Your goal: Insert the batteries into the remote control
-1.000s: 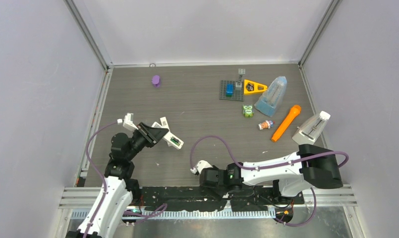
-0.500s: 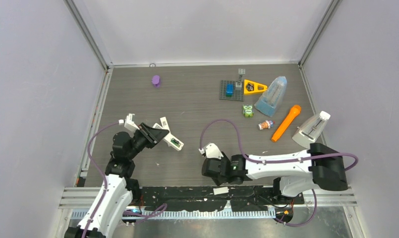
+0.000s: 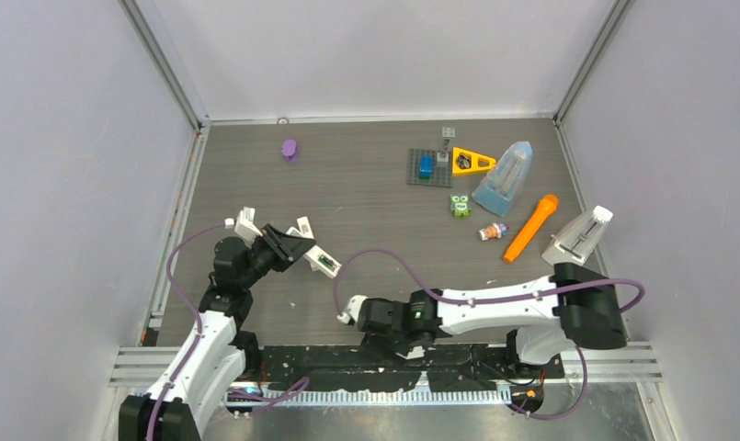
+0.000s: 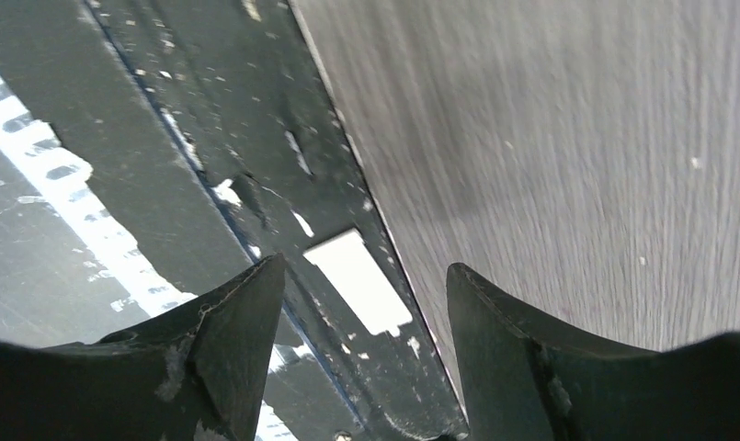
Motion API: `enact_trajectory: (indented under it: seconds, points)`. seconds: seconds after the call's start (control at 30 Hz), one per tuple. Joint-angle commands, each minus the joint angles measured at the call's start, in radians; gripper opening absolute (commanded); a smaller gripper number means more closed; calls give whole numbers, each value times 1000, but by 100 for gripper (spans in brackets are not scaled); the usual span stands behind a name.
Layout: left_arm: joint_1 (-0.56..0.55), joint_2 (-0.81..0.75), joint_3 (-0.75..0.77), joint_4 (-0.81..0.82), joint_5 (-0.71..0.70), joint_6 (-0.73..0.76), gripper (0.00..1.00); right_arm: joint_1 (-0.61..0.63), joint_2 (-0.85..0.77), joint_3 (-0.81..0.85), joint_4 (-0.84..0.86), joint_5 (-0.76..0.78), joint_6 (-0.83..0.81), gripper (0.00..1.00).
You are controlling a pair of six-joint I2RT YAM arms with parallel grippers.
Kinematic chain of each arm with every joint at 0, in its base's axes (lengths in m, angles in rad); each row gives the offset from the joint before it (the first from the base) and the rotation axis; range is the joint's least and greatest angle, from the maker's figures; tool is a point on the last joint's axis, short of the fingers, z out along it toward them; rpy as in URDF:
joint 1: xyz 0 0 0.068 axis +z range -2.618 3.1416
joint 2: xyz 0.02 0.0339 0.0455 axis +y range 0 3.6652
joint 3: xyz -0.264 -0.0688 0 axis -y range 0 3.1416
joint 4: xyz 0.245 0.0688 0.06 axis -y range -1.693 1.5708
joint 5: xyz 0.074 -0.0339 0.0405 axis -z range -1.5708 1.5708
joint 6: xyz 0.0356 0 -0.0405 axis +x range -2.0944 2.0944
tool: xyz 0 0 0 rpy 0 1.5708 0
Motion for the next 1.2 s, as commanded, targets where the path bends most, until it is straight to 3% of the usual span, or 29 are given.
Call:
enact_trajectory:
  seconds: [0.0, 0.33, 0.63, 0.97, 1.17]
  points:
    - [4, 48, 72, 103, 8, 26, 0, 43, 106, 118, -42, -77, -154, 69]
    - [5, 137, 138, 123, 14, 57, 0, 84, 215, 189, -171, -4, -323, 65]
    - [5, 156, 159, 135, 14, 64, 0, 71, 236, 182, -162, -53, -416, 59]
    - [5, 148, 168, 135, 27, 64, 0, 74, 278, 200, -165, -77, -440, 56]
    - [5, 137, 162, 132, 31, 63, 0, 78, 321, 214, -139, -31, -424, 45]
